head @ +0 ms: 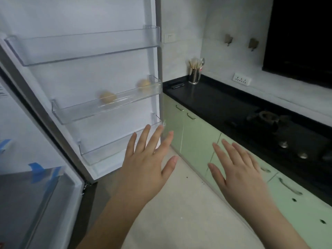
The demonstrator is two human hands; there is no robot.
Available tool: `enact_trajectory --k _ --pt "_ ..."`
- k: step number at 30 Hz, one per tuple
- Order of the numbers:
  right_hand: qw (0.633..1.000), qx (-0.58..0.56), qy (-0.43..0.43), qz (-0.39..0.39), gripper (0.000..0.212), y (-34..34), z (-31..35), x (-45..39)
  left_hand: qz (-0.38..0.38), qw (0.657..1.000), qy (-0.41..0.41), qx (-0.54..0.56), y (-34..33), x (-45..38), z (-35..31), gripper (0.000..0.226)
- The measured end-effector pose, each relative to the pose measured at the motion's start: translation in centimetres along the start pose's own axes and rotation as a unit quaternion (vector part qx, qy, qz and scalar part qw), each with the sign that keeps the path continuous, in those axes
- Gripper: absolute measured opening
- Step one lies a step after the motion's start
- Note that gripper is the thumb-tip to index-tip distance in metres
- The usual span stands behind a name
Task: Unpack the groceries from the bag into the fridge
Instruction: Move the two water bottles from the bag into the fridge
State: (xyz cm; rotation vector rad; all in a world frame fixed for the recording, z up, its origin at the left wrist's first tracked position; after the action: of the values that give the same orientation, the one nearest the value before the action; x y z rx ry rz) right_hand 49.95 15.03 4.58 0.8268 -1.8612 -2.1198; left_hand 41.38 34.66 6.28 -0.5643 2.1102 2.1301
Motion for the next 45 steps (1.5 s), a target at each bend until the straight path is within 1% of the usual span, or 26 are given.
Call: enact_trajectory --k 4,8,10,16,20,25,29,34,39,43,45 --pt "0.998 0.033 -0.055 -0.01 0.061 2.1 -3.5 3.5 0.01 0.996 -0.079 0.036 0.4 -0.5 -5.6 0.063" --pt "0.992 0.048 -0.113 -0.031 0.059 4.8 -8.1 7.4 0.001 0.987 -0.151 0.06 2.0 -1.2 -12.2 0.065" --pt "0.989 0.049 -0.131 -0.045 0.058 5.9 -10.0 9.0 -0.002 0.982 -0.174 0.071 2.5 -1.5 -14.9 0.065" --pt "0.964 0.073 -0.245 -0.071 0.058 9.6 -20.2 18.4 0.0 0.958 -0.274 0.087 2.8 0.1 -29.3 0.065" --pt "0.942 0.097 -0.31 -0.084 0.057 11.9 -27.3 25.7 0.0 0.929 -0.357 0.099 3.1 2.5 -40.1 0.064" --pt "0.921 0.109 -0.363 -0.092 0.057 13.3 -33.8 33.0 0.004 0.906 -0.411 0.103 3.0 5.4 -50.1 0.064" --pt "0.905 0.112 -0.399 -0.096 0.06 14.3 -37.5 37.2 0.004 0.893 -0.435 0.113 3.1 6.0 -55.0 0.064" --pt "0.887 0.108 -0.437 -0.108 0.06 15.2 -41.3 40.4 0.0 0.88 -0.459 0.125 3.2 5.5 -60.0 0.065" --pt "0.87 0.114 -0.466 -0.113 0.06 14.8 -44.8 41.4 0.021 0.854 -0.502 0.135 1.0 5.6 -66.0 0.064" --pt "0.856 0.142 -0.488 -0.095 0.059 14.5 -48.5 41.4 0.032 0.82 -0.554 0.141 -1.6 5.3 -70.9 0.064" --pt "0.847 0.151 -0.502 -0.087 0.061 14.3 -50.6 40.9 0.038 0.814 -0.559 0.153 -2.6 3.7 -72.8 0.065"
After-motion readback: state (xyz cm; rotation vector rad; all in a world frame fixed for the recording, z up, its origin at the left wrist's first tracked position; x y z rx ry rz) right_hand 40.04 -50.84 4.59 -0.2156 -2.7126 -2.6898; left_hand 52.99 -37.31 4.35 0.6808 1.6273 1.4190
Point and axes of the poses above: each hand's wrist, its own x-axis away from the middle knuckle, its own y-axis out of the back of the hand, z = x × y, the point moved 6 cm from there along -x, towards the middle knuckle
